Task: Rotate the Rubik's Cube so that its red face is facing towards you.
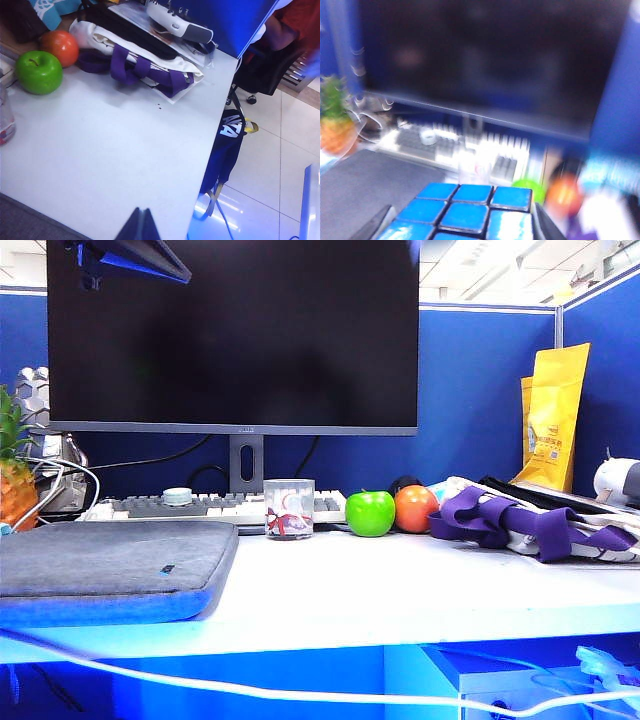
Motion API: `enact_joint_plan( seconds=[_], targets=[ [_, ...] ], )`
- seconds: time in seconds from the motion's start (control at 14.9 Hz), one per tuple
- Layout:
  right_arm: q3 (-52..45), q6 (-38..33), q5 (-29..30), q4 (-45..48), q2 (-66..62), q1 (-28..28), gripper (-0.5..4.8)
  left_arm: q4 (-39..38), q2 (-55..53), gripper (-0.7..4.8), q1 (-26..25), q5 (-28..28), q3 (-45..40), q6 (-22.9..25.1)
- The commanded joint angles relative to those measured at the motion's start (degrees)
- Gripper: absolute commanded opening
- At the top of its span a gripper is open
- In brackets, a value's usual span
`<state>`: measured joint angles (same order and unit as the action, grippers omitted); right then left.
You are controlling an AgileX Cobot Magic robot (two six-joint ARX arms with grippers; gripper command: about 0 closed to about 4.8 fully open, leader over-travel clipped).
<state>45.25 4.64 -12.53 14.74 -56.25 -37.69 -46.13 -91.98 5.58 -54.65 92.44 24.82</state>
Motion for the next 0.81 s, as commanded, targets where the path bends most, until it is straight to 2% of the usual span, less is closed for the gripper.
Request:
enact_joint_plan(
  seconds=[0.07,0.27,0.47,0.81],
  targets=[
    [-9.31,-5.03,1.01,19.45,-14.14,1.68,-0.01,0.42,0.28,-0.04,0.02,-0.52,0.00,0.20],
    [-8.98,-14.12,1.92,43.01,-35.08,3.54,-0.01,1.16,0.33,-0.04,0.02,-0.87,-1.60,0.02],
    [-4.61,-18.21,2.03,43.56,-46.21,4.07,-0.01,2.10,0.37,-0.04,0.02,-0.87,-5.33,0.17],
    [3.82,-19.67,3.61,40.61,-56.13,7.15,-0.01,4.59,0.37,-0.04,0.02,-0.87,-6.43,-0.22]
  ],
)
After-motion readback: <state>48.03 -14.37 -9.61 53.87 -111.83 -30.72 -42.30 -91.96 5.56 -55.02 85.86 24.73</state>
